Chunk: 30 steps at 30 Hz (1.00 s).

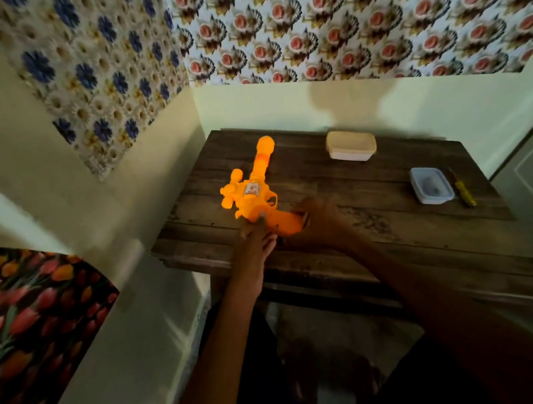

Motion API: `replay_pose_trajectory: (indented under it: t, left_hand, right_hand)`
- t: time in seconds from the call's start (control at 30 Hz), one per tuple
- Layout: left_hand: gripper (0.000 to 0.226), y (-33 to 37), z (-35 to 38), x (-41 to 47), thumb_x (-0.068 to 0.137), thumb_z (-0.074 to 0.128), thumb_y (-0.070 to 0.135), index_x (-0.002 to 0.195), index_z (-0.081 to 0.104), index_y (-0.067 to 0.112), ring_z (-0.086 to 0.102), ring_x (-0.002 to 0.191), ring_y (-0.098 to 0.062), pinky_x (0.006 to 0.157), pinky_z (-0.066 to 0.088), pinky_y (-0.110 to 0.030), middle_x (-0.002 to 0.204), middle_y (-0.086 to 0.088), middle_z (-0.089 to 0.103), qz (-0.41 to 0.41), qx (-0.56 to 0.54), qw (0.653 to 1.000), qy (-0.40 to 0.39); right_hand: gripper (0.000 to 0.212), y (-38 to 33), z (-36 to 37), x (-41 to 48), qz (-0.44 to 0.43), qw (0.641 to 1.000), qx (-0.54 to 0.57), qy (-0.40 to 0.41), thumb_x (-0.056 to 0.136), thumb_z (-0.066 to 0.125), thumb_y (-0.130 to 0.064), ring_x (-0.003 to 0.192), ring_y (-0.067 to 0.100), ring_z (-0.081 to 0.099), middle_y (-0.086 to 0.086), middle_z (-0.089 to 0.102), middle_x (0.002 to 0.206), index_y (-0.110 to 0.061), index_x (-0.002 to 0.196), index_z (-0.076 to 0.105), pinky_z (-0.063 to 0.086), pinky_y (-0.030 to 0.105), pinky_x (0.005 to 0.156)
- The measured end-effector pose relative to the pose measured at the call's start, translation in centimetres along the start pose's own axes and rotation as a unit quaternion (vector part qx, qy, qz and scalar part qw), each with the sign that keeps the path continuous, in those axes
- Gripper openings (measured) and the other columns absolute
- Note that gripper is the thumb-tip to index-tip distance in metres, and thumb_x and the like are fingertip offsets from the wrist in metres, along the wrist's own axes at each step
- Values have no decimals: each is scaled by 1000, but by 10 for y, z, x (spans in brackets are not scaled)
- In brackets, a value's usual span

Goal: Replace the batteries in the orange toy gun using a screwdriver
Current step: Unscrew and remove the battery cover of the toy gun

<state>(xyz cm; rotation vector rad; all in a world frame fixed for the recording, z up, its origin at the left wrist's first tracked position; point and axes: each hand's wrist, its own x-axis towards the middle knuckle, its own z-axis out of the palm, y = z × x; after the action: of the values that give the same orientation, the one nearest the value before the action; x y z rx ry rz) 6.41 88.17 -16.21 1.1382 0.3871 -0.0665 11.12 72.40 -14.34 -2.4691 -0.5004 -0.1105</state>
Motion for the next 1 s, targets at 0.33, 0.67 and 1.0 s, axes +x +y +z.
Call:
replay_pose_trajectory:
  t: [0.33, 0.67, 1.0]
  left_hand:
    - [12, -16, 59, 10, 91, 56, 9, 100, 62, 14, 67, 83, -10, 75, 50, -33, 93, -3, 68, 18, -20, 998, -52]
    - [18, -61, 118, 9, 91, 55, 5, 97, 59, 22, 64, 88, -17, 77, 50, -35, 96, -6, 66, 29, -65, 997, -36]
    - [18, -75, 121, 23, 90, 58, 8, 105, 58, 18, 66, 90, -15, 73, 51, -33, 97, -4, 67, 27, -58, 998, -2]
  right_hand:
    - [27, 40, -71, -40, 168, 981, 85, 47, 86, 69, -26, 79, 13, 66, -5, 67, 94, -16, 111, 68, 53, 26, 77]
    - [17, 181, -151, -103, 346, 875, -9, 340, 85, 60, -19, 82, 30, 66, 15, 72, 86, -7, 86, 73, 43, 25, 67]
    - [28, 239, -152, -79, 413, 879, -95, 216, 86, 57, -23, 94, 38, 65, 21, 68, 102, -1, 97, 70, 49, 33, 73]
